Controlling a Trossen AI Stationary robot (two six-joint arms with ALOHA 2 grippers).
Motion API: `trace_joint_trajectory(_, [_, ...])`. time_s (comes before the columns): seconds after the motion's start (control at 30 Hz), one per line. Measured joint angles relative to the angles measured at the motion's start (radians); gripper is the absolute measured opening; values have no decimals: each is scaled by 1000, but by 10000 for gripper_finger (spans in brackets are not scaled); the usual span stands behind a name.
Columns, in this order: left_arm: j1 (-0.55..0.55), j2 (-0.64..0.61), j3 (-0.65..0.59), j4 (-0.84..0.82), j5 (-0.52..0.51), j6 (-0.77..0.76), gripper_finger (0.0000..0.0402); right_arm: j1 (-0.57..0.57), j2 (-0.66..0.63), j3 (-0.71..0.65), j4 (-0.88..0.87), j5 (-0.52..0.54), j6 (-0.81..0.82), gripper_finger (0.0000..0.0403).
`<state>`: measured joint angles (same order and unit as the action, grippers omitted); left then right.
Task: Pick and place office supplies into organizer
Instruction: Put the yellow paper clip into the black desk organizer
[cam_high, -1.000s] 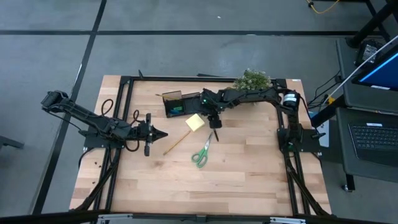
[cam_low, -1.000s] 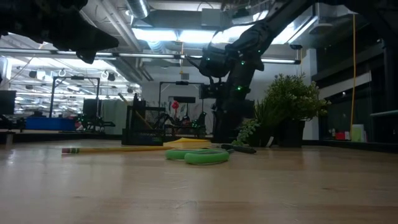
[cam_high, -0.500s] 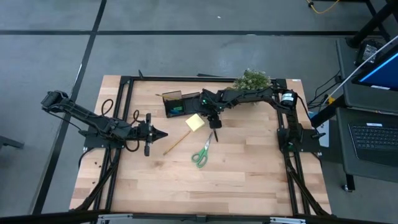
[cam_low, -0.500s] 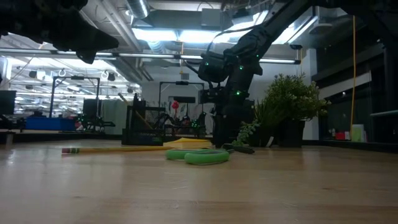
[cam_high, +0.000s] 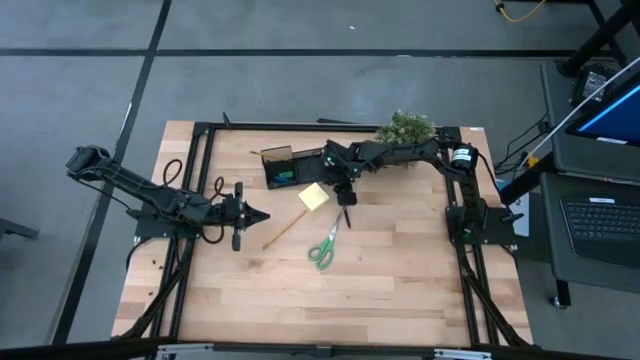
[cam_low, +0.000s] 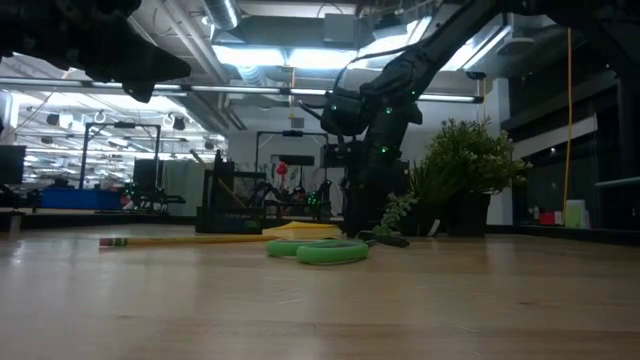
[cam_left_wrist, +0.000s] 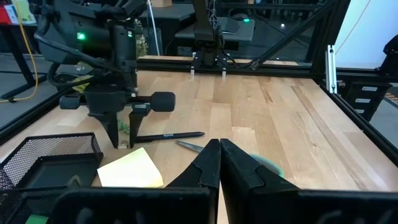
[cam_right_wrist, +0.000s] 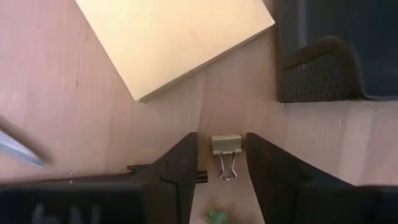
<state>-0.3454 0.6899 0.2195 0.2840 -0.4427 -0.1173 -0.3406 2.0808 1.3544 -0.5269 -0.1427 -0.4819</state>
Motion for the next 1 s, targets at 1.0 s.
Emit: trace_joint_trajectory(1.0, [0,0,0,0,0,0,2,-17,10,96,-97,-6,37,63])
